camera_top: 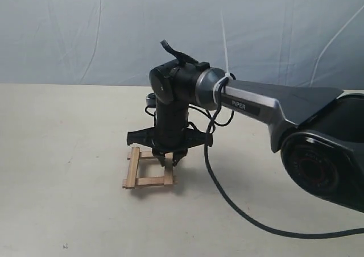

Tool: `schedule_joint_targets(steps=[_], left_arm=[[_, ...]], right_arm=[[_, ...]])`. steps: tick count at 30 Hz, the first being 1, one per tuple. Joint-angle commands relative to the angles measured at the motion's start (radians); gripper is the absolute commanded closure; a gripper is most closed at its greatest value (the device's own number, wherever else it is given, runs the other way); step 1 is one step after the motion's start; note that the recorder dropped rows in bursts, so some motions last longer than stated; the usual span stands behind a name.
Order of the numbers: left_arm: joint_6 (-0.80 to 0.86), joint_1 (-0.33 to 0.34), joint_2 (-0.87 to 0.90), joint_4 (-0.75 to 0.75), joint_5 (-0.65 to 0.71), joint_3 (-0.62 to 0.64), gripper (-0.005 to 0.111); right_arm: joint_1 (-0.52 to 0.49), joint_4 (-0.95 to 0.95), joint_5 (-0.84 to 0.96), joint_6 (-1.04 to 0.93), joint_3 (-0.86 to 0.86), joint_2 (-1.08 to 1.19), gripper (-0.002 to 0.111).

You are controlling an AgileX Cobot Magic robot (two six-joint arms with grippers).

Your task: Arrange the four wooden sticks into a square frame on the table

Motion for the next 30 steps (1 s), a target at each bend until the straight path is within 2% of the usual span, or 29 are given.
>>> schedule_joint_targets(steps=[1,13,15,17,19,20,21,23,24,26,28,29,30], left_arm=[[0.001,0.000,-0.005,0.006,0.003,0.003,0.107],[0.001,0.000,-0.005,0.006,0.003,0.003,0.107],[0.001,0.000,-0.005,0.006,0.003,0.003,0.107],[0.001,0.000,-0.005,0.006,0.003,0.003,0.107],[0.001,0.000,-0.005,0.006,0.003,0.003,0.107],[0.001,0.000,-0.005,0.006,0.003,0.003,0.107],[0.001,0.000,-0.005,0.006,0.003,0.003,0.107],[0.001,0.000,-0.005,0.006,0.003,0.003,0.107],[0.001,0.000,-0.005,0.006,0.003,0.003,0.107],[0.001,0.000,-0.005,0.006,0.003,0.003,0.107],[0.001,0.000,-0.005,0.006,0.003,0.003,0.107],[0.001,0.000,-0.005,0.006,0.003,0.003,0.107],[0.001,0.000,-0.005,0.006,0.003,0.003,0.107]], right_arm=[[-0.011,-0.057,-0.001,0.065,0.005,0.004,0.108],[-0.030,-0.035,-0.017,0.066,0.005,0.020,0.106],[-0.039,-0.018,-0.011,0.046,0.005,0.020,0.098],[-0.044,0.000,-0.011,0.021,0.005,0.020,0.078],[-0.045,-0.005,-0.011,0.019,0.005,0.016,0.052],[-0.045,-0.010,-0.015,0.009,0.005,0.011,0.044],[-0.045,-0.010,-0.017,-0.002,0.005,0.007,0.043],[-0.052,-0.013,-0.013,-0.015,0.005,-0.009,0.051],[-0.060,-0.020,-0.002,-0.026,0.005,-0.020,0.060],[-0.079,-0.044,0.038,-0.045,0.005,-0.039,0.078],[-0.105,-0.094,0.092,-0.066,0.005,-0.056,0.102],[-0.116,-0.123,0.092,-0.073,0.010,-0.062,0.108],[-0.130,-0.147,0.092,-0.089,0.029,-0.079,0.108]])
